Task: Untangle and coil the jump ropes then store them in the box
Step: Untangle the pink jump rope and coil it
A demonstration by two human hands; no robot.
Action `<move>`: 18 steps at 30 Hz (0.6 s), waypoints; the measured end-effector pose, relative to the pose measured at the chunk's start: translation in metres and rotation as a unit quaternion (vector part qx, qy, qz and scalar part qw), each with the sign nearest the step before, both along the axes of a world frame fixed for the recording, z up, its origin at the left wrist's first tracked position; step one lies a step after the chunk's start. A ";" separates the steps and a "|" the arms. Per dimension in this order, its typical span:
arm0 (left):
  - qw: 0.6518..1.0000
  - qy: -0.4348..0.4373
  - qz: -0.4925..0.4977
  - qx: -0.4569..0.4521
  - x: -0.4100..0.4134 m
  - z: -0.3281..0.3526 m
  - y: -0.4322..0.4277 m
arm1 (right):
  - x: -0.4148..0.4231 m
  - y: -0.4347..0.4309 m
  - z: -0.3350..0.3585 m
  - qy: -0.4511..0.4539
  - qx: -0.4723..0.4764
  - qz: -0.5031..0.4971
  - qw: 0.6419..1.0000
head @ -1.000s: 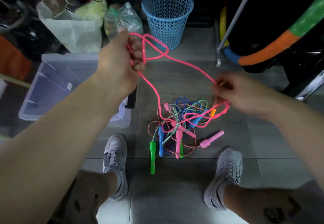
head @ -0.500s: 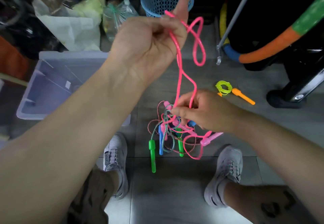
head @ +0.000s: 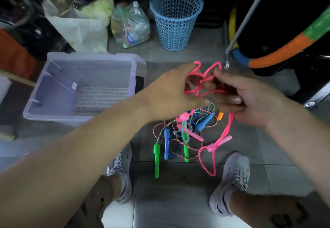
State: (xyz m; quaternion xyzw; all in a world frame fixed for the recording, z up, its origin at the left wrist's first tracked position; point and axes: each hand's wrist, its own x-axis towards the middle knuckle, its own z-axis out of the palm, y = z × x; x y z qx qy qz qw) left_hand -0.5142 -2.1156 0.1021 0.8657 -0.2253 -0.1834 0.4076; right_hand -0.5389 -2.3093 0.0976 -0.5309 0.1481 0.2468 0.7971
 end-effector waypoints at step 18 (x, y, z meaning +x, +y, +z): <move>0.942 0.230 0.133 -0.203 0.014 -0.002 0.000 | -0.007 -0.003 0.007 -0.139 -0.407 0.203 0.880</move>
